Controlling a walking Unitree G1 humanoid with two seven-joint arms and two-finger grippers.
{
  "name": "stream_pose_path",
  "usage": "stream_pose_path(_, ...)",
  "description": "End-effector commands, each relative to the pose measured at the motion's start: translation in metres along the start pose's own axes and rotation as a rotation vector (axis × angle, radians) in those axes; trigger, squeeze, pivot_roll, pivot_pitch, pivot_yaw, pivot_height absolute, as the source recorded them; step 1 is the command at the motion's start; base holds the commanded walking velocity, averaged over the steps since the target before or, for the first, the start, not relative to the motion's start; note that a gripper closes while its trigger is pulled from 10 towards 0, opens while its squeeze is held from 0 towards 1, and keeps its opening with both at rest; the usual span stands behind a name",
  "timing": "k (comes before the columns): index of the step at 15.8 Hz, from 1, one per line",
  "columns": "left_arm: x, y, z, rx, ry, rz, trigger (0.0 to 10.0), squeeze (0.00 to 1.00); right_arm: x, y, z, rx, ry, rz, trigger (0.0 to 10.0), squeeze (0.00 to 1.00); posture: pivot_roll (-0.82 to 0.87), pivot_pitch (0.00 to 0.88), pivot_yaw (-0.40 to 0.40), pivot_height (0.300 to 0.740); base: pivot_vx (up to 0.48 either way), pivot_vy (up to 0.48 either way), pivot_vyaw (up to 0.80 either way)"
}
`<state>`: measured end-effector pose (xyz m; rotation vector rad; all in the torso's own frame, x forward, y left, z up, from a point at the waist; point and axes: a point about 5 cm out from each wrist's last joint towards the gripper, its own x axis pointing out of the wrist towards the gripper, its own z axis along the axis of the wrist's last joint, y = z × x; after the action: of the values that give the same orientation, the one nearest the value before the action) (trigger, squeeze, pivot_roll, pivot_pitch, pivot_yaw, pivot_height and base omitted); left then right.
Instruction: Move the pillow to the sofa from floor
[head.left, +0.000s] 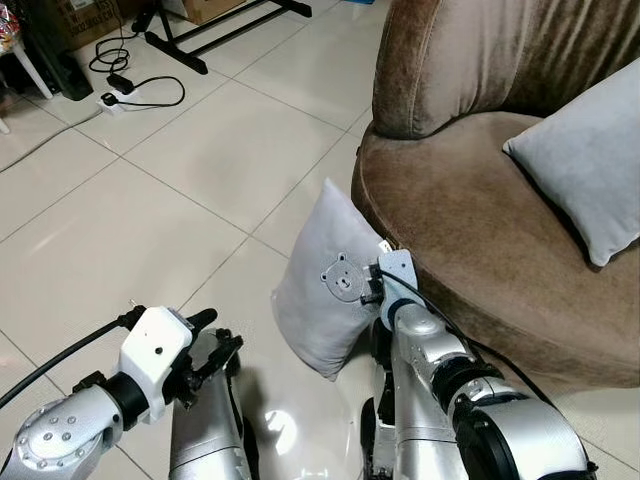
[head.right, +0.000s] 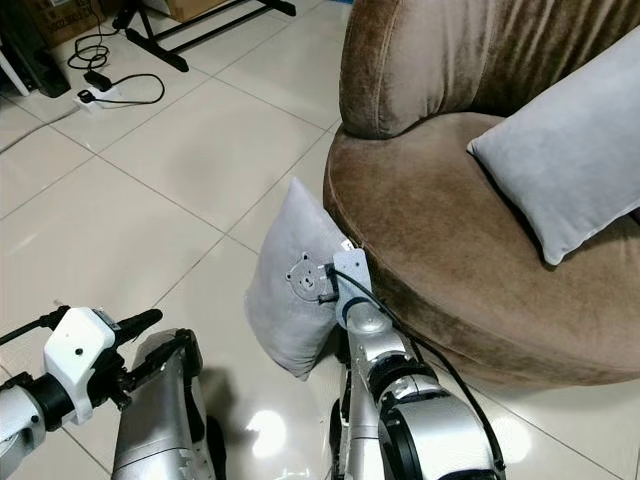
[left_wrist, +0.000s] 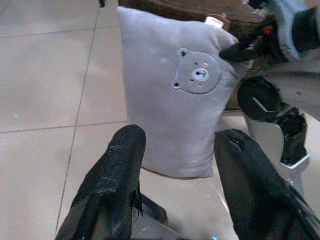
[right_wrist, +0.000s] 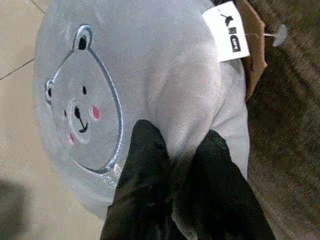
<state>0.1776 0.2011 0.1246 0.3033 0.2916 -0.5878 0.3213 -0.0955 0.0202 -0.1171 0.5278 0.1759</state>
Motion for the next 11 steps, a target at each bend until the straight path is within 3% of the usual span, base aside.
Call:
stream_pose_path(1, -0.001, -0.003, -0.003, 0.001, 0.008, 0.010, 10.0, 0.00, -0.002, 0.004, -0.013, 0.031, 0.039, 0.017, 0.0, 0.00, 0.11, 0.106, -0.036, 0.464, 0.000, 0.000, 0.00)
stream_pose_path(6, -0.004, -0.003, -0.010, -0.032, 0.006, 0.120, 10.0, 0.00, -0.006, 0.024, -0.016, 0.133, -0.013, 0.113, 0.0, 0.00, 0.12, 0.000, -0.061, 0.464, 0.000, 0.000, 0.00)
stream_pose_path(9, -0.004, 0.012, -0.014, -0.058, -0.022, 0.283, 10.0, 0.00, -0.012, 0.025, 0.005, 0.234, -0.195, 0.211, 0.0, 0.00, 0.09, 0.000, -0.074, 0.464, 0.000, 0.000, 0.00)
stream_pose_path(11, -0.003, 0.020, -0.009, -0.080, -0.057, 0.382, 10.0, 0.00, -0.020, 0.016, 0.016, 0.255, -0.293, 0.252, 0.0, 0.00, 0.09, 0.000, -0.082, 0.464, 0.000, 0.000, 0.00)
